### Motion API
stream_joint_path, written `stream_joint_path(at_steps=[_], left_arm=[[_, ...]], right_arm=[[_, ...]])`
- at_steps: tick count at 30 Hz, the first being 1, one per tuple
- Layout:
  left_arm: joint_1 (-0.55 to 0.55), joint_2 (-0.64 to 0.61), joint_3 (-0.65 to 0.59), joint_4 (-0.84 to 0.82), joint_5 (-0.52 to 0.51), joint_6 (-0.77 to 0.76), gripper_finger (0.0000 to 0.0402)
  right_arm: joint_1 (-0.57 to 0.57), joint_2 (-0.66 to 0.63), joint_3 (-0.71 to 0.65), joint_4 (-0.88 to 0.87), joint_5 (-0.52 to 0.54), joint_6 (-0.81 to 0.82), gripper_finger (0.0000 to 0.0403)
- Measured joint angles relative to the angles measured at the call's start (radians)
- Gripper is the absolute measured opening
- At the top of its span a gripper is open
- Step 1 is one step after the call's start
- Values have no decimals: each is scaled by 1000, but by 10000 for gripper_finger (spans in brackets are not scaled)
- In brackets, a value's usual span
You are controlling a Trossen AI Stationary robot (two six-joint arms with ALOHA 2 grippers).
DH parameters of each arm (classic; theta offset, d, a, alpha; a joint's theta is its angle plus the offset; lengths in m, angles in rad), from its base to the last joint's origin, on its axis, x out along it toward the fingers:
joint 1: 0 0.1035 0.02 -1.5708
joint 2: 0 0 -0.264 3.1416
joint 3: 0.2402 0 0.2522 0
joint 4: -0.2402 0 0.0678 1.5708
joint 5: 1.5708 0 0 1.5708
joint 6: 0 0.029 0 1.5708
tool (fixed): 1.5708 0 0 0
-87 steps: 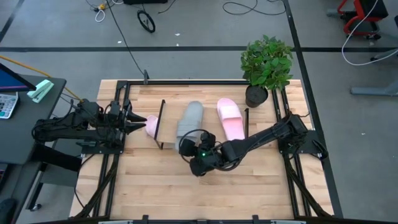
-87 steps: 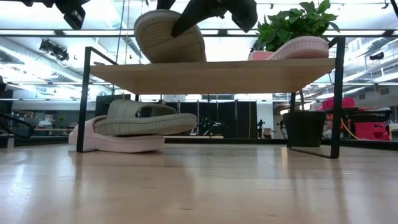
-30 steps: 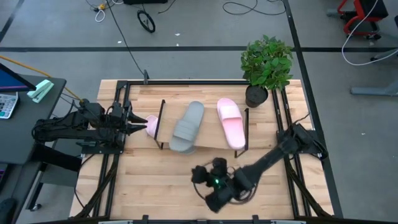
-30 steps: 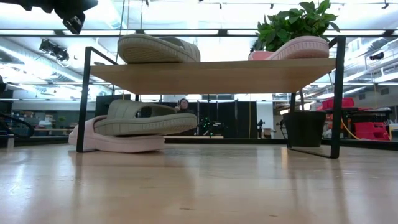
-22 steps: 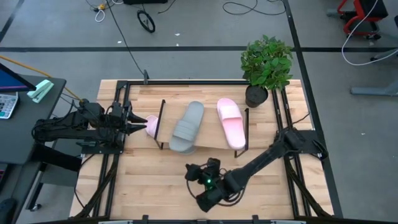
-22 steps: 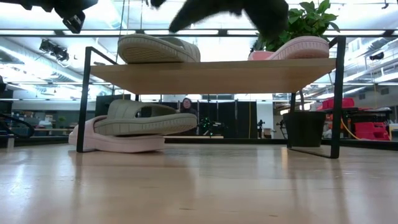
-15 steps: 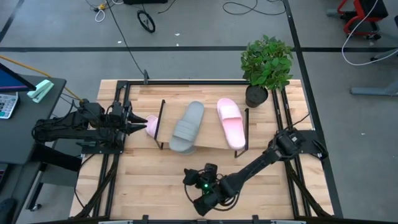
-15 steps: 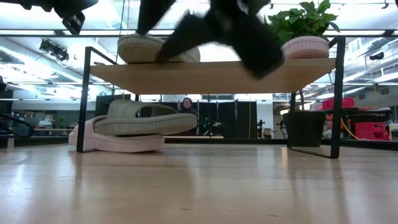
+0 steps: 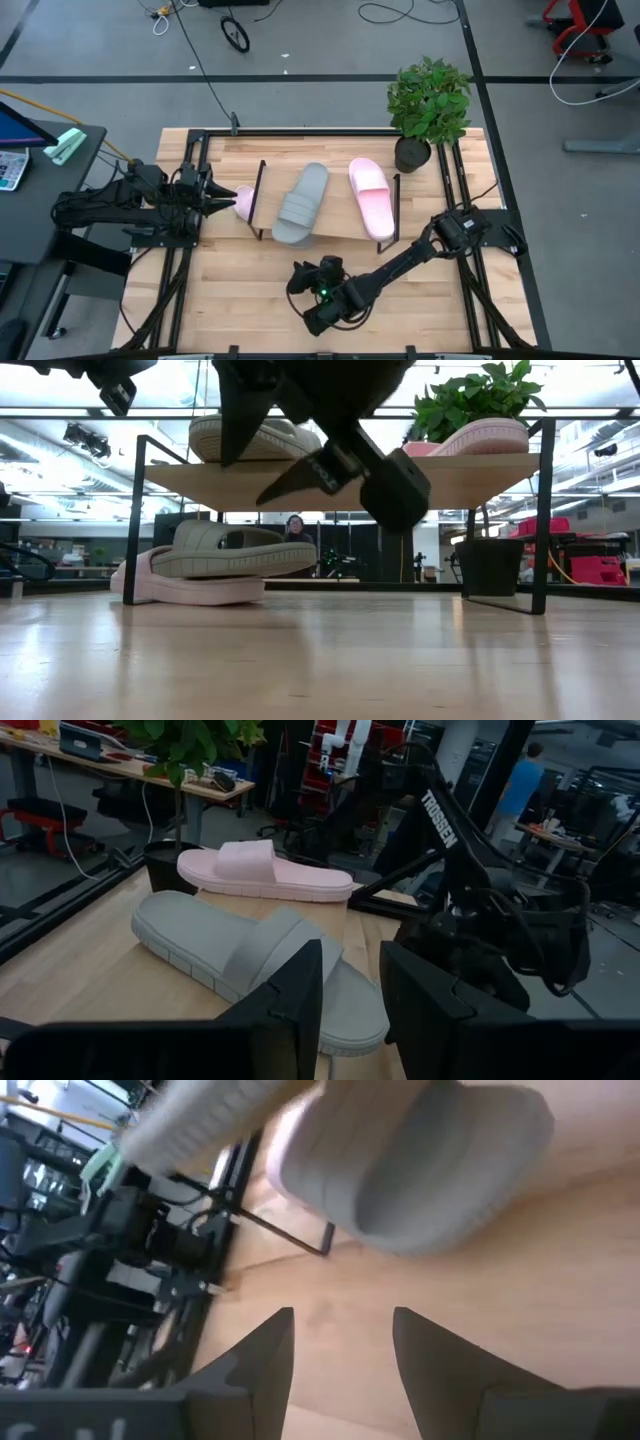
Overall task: Pick and place slides into the shelf
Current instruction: Put the gray slide on the shelf
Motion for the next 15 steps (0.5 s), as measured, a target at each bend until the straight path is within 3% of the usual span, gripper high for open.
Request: stream_joint_path(at_steps=[5,11,15], left_arm=[[0,0,0,0,0,-23,107],[0,0,0,0,0,-52,107],[0,0,0,2,0,-71,107]], right_arm=[[-21,2,0,-3,-38,29,176],[0,64,-2,-58,46,330,182],[13,91,0,44,108,354,188]])
